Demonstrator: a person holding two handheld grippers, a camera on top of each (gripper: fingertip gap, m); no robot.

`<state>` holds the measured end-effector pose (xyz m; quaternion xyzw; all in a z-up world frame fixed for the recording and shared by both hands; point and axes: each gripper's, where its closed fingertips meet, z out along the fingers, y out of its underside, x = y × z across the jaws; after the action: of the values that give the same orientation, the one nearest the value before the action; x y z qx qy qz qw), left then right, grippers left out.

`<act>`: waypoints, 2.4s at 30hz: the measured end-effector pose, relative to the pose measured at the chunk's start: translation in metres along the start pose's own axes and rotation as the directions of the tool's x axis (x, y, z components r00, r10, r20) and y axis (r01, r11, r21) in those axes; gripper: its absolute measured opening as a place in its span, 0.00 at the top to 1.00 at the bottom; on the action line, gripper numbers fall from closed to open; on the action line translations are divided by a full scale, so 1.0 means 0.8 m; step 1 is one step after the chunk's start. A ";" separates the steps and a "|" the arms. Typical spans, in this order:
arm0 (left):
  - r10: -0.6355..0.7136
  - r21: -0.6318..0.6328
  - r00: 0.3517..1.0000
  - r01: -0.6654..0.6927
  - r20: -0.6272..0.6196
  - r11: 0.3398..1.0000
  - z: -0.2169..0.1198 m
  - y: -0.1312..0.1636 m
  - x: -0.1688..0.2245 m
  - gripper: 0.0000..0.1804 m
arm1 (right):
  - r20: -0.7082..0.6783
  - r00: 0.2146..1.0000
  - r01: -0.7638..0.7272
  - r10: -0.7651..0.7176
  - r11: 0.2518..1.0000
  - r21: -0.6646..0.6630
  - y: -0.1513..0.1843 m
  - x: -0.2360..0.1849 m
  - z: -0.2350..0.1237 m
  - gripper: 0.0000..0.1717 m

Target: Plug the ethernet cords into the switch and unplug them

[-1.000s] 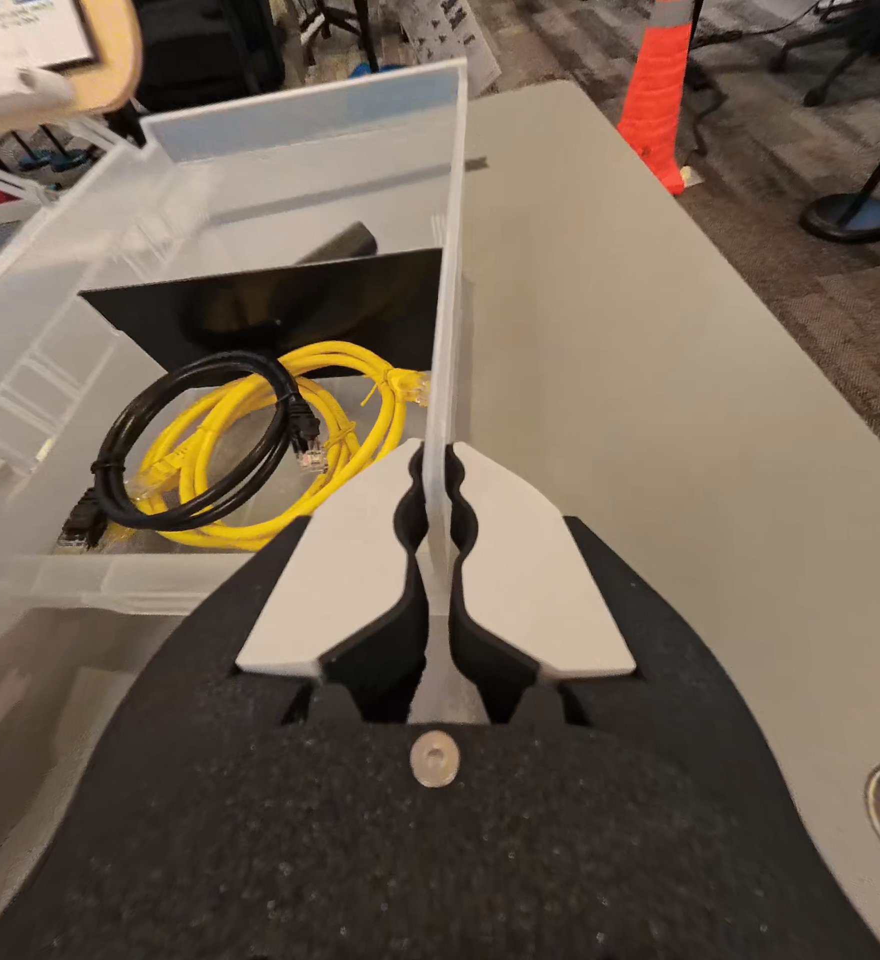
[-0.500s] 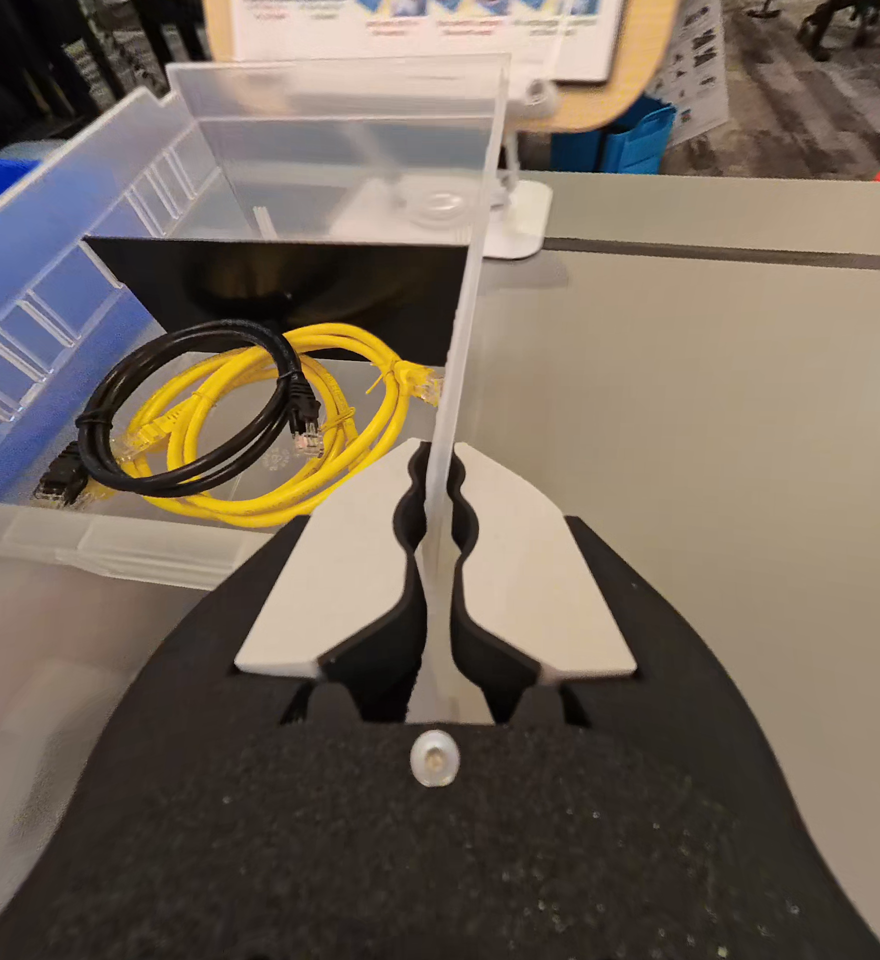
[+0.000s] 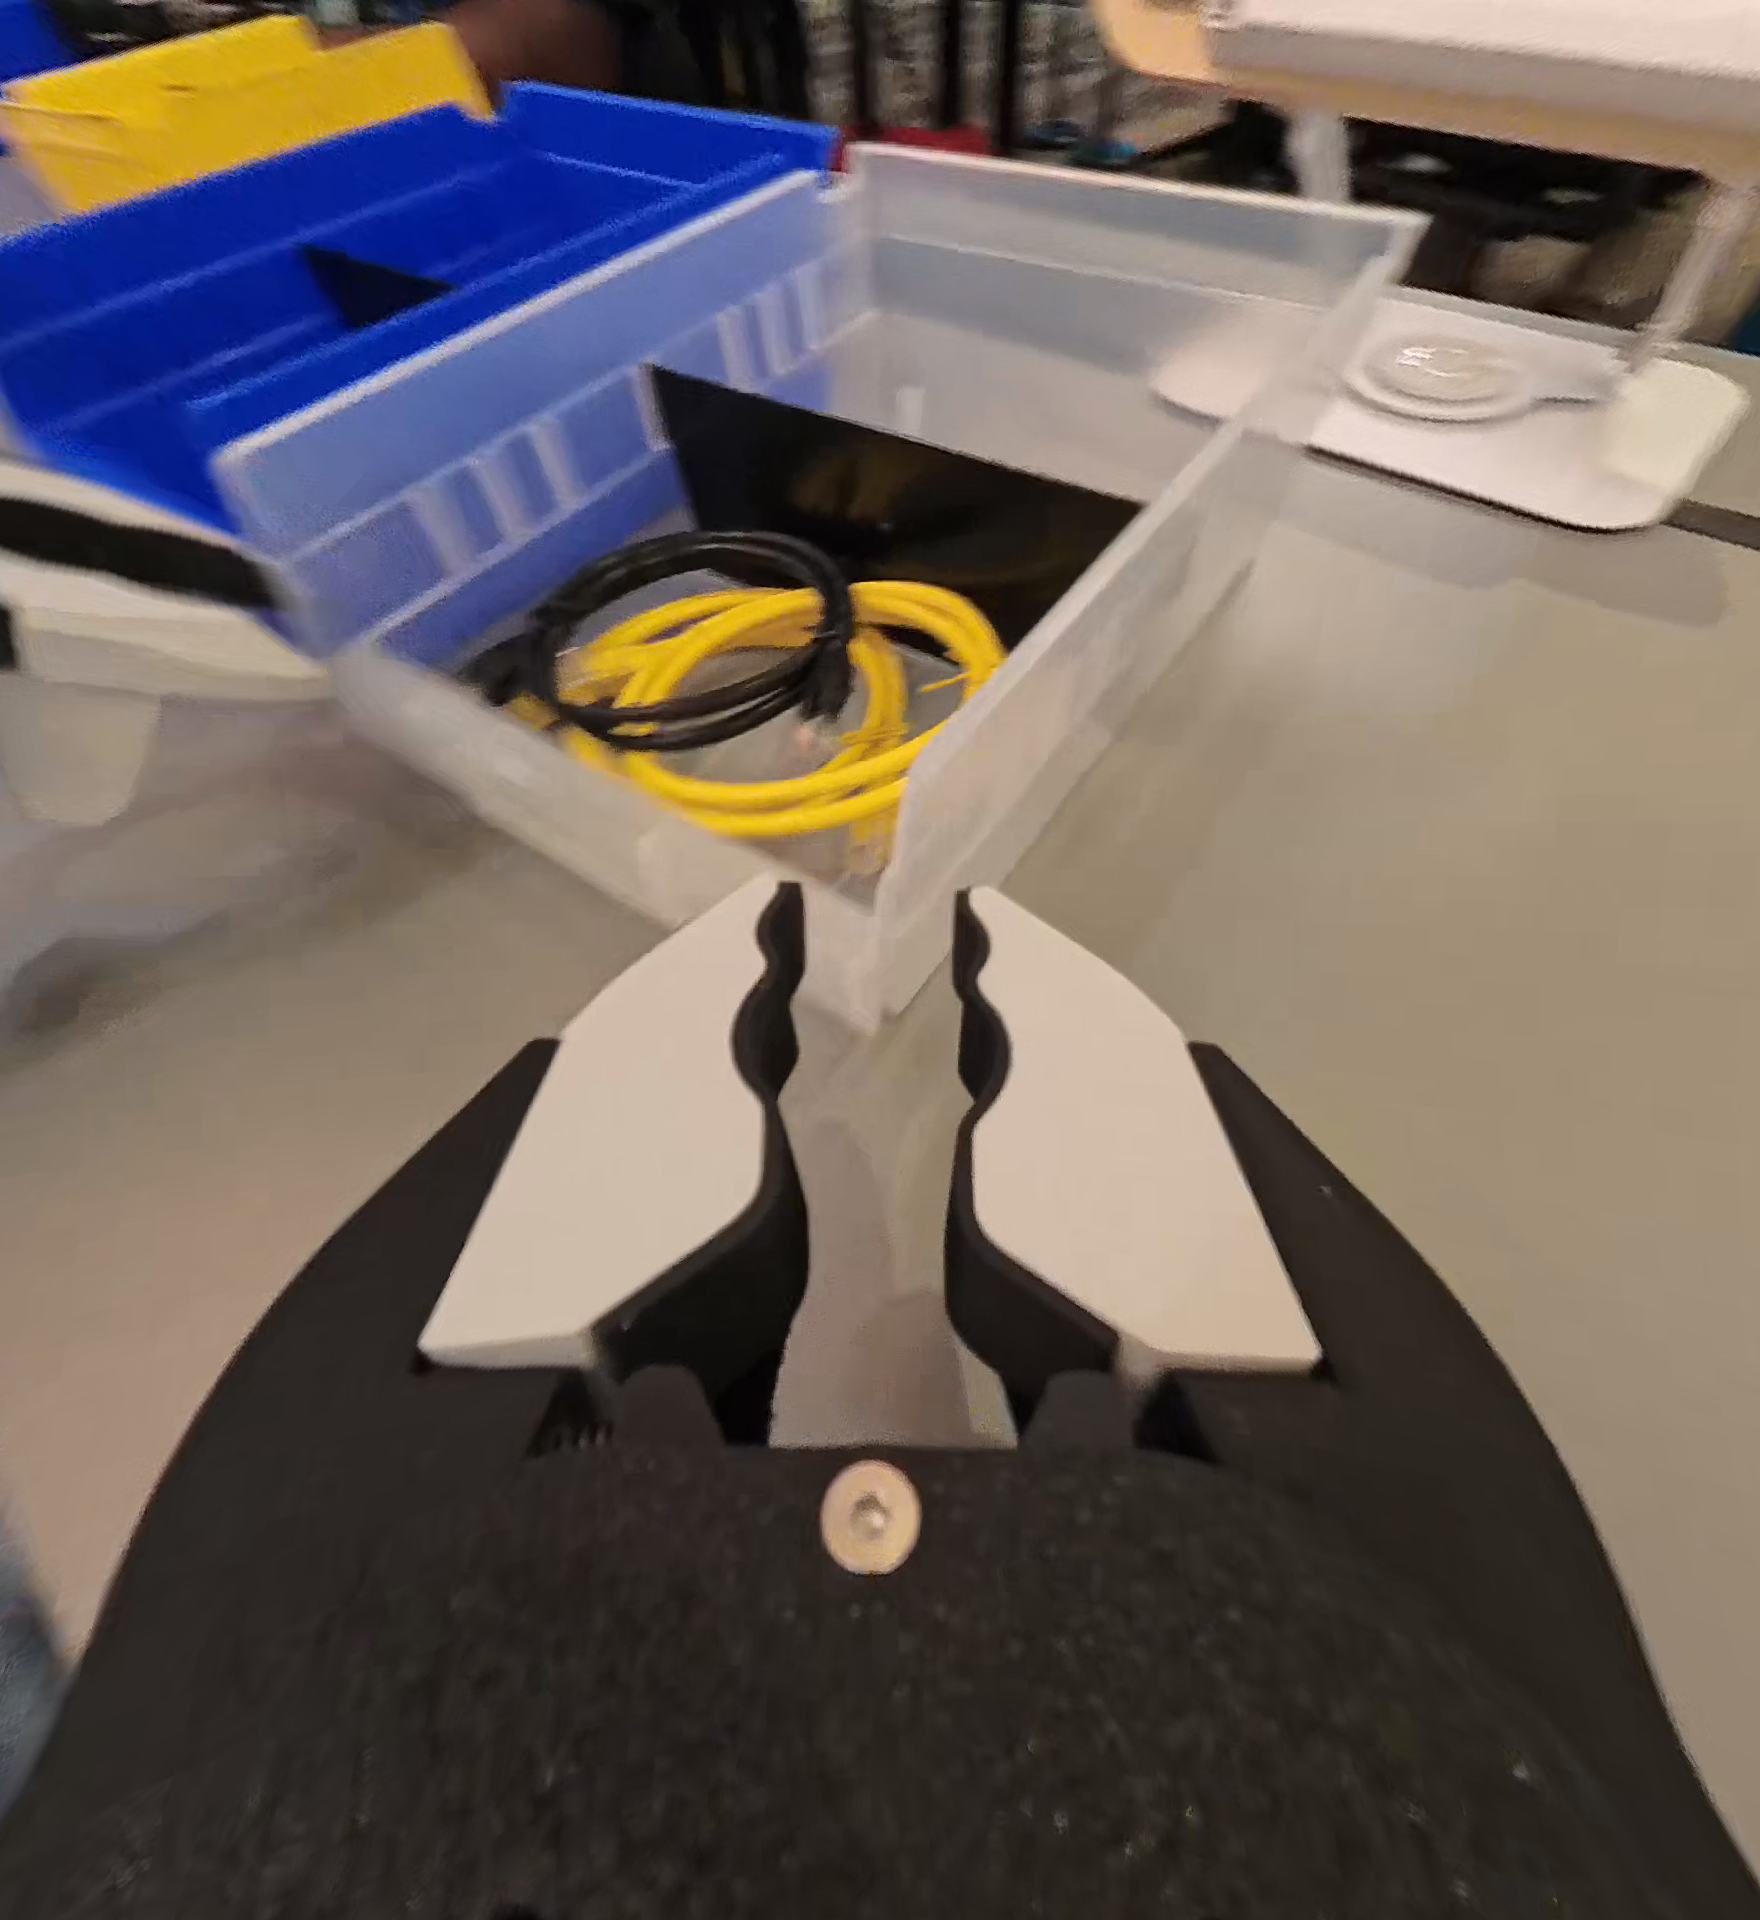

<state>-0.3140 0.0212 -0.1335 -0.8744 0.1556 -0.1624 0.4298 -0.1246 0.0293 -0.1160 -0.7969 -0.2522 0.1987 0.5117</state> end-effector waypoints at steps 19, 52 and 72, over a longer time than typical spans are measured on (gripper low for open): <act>-0.242 0.141 0.965 0.226 0.103 0.964 -0.133 0.019 -0.267 0.53 | 0.257 0.966 0.056 -0.018 0.988 -0.143 0.066 -0.002 -0.147 0.81; -0.308 0.123 0.863 0.282 0.401 0.951 -0.212 0.119 -0.202 0.97 | 0.210 0.972 0.120 -0.105 0.991 -0.063 -0.004 -0.300 0.096 0.52; -0.005 0.299 0.838 -0.190 0.546 0.935 -0.258 -0.065 -0.104 0.97 | -0.112 0.991 0.093 -0.078 0.987 0.135 -0.154 -0.206 0.031 0.95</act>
<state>-0.4682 -0.0587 0.0147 -0.7878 0.0410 0.0862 0.6085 -0.2939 -0.0093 -0.0031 -0.7571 -0.2442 0.1510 0.5869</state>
